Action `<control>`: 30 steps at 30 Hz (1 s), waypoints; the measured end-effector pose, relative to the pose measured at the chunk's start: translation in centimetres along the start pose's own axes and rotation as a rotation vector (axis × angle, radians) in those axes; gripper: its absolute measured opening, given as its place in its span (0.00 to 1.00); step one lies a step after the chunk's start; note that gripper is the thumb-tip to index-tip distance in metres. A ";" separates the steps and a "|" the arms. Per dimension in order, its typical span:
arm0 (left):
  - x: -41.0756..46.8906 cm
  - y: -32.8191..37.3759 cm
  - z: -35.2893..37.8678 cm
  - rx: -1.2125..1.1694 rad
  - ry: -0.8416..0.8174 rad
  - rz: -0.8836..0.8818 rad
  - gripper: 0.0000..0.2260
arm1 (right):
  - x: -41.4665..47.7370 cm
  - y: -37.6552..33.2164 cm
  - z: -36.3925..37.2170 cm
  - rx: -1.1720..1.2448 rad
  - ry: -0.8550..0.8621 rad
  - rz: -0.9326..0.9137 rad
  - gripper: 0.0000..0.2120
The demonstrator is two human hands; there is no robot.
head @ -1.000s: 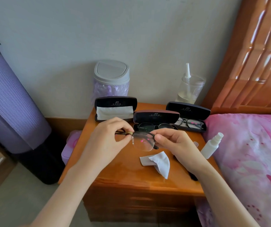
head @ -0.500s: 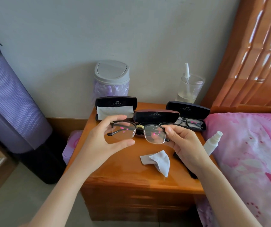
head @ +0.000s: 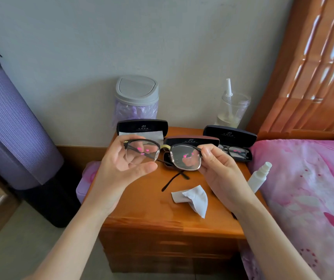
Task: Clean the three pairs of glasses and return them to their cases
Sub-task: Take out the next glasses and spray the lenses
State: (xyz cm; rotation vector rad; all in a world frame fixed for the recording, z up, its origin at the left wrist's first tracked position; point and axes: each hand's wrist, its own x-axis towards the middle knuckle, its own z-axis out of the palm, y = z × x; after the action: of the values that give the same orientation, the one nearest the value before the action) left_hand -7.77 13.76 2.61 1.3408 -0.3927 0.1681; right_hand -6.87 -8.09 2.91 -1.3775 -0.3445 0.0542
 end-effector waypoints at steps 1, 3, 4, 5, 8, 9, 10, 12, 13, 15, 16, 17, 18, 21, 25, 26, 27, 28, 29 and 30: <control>0.1 0.0 0.0 -0.002 0.010 0.018 0.26 | 0.1 -0.1 0.1 -0.004 0.003 -0.008 0.10; 0.1 -0.2 -0.2 0.046 0.020 0.067 0.25 | 0.2 -0.3 0.0 -0.018 0.009 -0.025 0.10; 0.1 -0.2 -0.3 0.100 0.025 0.088 0.25 | 0.2 -0.3 -0.1 -0.029 0.011 -0.033 0.10; 0.0 -0.1 -0.6 0.174 0.036 0.103 0.25 | 0.3 -0.3 -0.2 -0.046 0.012 -0.042 0.10; -0.3 0.5 -1.0 0.445 0.071 0.147 0.26 | 0.4 -0.4 -0.3 -0.123 0.030 -0.059 0.15; -0.4 0.7 -1.1 0.524 0.078 0.165 0.26 | 0.4 -0.4 -0.3 -0.139 0.040 -0.059 0.15; -0.5 0.8 -1.1 0.590 0.084 0.184 0.26 | 0.4 -0.3 -0.3 -0.155 0.050 -0.058 0.15; -0.6 1.0 -1.1 0.676 0.092 0.215 0.25 | 0.5 -0.2 -0.4 -0.203 0.071 -0.060 0.12; -0.6 1.0 -1.0 0.692 0.093 0.222 0.24 | 0.5 -0.2 -0.4 -0.228 0.079 -0.066 0.12; -0.7 1.0 -1.0 0.690 0.086 0.212 0.24 | 0.6 -0.2 -0.3 -0.265 0.088 -0.074 0.13; -0.8 0.9 -1.0 0.689 0.076 0.203 0.25 | 0.6 -0.3 -0.3 -0.275 0.093 -0.075 0.13; -0.8 0.9 -1.0 0.698 0.064 0.200 0.25 | 0.5 -0.3 -0.3 -0.280 0.097 -0.075 0.14; -0.8 0.9 -1.1 0.714 0.051 0.201 0.26 | 0.5 -0.3 -0.4 -0.284 0.100 -0.071 0.14; -0.7 0.7 -1.1 0.763 0.021 0.217 0.26 | 0.3 -0.4 -0.5 -0.315 0.109 -0.052 0.14; -0.7 0.3 -1.0 0.768 0.030 0.234 0.24 | -0.4 -0.7 -1.0 -0.354 0.246 -0.107 0.12; -0.7 0.2 -1.0 0.767 0.033 0.236 0.24 | -0.7 -0.8 -1.3 -0.362 0.323 -0.141 0.11; -0.7 0.0 -1.0 0.766 0.034 0.238 0.24 | -1.1 -1.0 -1.7 -0.380 0.412 -0.182 0.10; -0.8 0.0 -0.9 0.763 0.035 0.239 0.23 | -1.6 -1.1 -2.3 -0.415 0.500 -0.226 0.09; -0.8 -0.1 -0.8 0.758 0.036 0.241 0.23 | -2.2 -1.1 -3.0 -0.468 0.581 -0.270 0.08; -0.8 -0.1 -0.7 0.752 0.038 0.244 0.23 | -2.8 -1.1 -3.7 -0.526 0.654 -0.304 0.08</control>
State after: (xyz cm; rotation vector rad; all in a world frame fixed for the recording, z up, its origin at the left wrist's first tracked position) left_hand -8.38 14.55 2.10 2.0204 -0.4837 0.5861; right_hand -8.73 -12.54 2.82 -1.7500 -0.0049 -0.7701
